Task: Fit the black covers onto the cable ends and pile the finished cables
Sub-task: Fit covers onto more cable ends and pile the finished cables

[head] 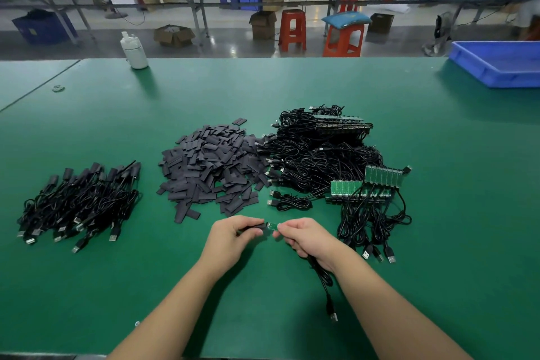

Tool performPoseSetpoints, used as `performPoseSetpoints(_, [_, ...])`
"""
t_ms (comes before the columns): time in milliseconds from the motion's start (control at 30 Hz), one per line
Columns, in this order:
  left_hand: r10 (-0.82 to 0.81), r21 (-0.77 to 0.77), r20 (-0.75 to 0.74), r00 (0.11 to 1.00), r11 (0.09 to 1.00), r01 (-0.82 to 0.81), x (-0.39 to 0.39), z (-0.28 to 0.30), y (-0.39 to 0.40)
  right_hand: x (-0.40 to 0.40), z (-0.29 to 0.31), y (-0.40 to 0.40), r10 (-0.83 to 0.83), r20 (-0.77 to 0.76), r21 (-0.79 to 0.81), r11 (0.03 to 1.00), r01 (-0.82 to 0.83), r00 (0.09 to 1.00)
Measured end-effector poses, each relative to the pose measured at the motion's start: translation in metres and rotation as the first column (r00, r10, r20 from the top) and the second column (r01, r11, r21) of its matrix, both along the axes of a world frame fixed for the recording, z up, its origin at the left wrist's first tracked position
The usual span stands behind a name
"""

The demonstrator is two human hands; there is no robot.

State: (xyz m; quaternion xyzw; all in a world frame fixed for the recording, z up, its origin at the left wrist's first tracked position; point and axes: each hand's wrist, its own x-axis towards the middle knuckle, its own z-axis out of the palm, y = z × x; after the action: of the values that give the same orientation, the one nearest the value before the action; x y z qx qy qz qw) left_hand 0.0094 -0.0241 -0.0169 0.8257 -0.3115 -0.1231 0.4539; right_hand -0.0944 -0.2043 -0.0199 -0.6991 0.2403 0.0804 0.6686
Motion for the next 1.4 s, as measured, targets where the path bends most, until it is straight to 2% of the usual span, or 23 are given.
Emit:
performPoseSetpoints(133, [0.02,-0.004,-0.046,0.999,1.0,-0.021,0.0,-0.001,-0.002,0.0,0.0,-0.001,0.011,-0.003,0.005,1.0,-0.011,1.0])
performPoseSetpoints(367, [-0.013,0.073,0.015,1.0,0.997,0.012,0.002,-0.001,-0.003,-0.001,0.002,-0.003,0.047,-0.025,0.007,0.999,-0.047,0.999])
performPoseSetpoints(633, [-0.167,0.163,-0.004,0.986,0.973,0.165,0.012,0.003,0.0,0.0,0.003,-0.003,0.069,-0.056,-0.014,0.997,-0.07,0.996])
performPoseSetpoints(833, [-0.248,0.197,0.073,0.966,0.953,0.23,0.002,0.003,-0.01,0.001,0.001,-0.003,0.122,-0.037,-0.042,0.991,-0.124,0.992])
performPoseSetpoints(1000, [-0.28,0.226,0.172,0.944,0.944,0.239,-0.002,0.005,-0.014,-0.004,0.002,-0.003,0.164,-0.002,-0.082,0.983,-0.163,0.987])
performPoseSetpoints(1100, [-0.277,0.239,0.322,0.906,0.949,0.205,-0.003,0.005,-0.01,-0.002,0.008,-0.002,0.195,-0.032,-0.127,0.972,-0.198,0.98])
performPoseSetpoints(1233, [-0.252,0.16,0.582,0.773,0.968,0.195,-0.009,0.008,-0.008,0.0,0.021,-0.005,0.221,-0.049,0.082,0.973,-0.216,0.974])
performPoseSetpoints(1267, [-0.256,0.156,0.623,0.739,0.967,0.203,-0.009,0.009,-0.008,0.001,0.025,-0.007,0.246,-0.055,0.074,0.968,-0.241,0.968])
performPoseSetpoints(1333, [-0.286,0.183,0.669,0.685,0.958,0.222,-0.009,0.009,-0.008,0.003,0.034,-0.012,0.286,-0.081,-0.059,0.955,-0.291,0.955])
performPoseSetpoints(1400, [-0.32,0.226,0.653,0.686,0.947,0.227,-0.009,0.009,-0.007,0.006,0.042,-0.016,0.291,-0.103,-0.221,0.925,-0.308,0.951])
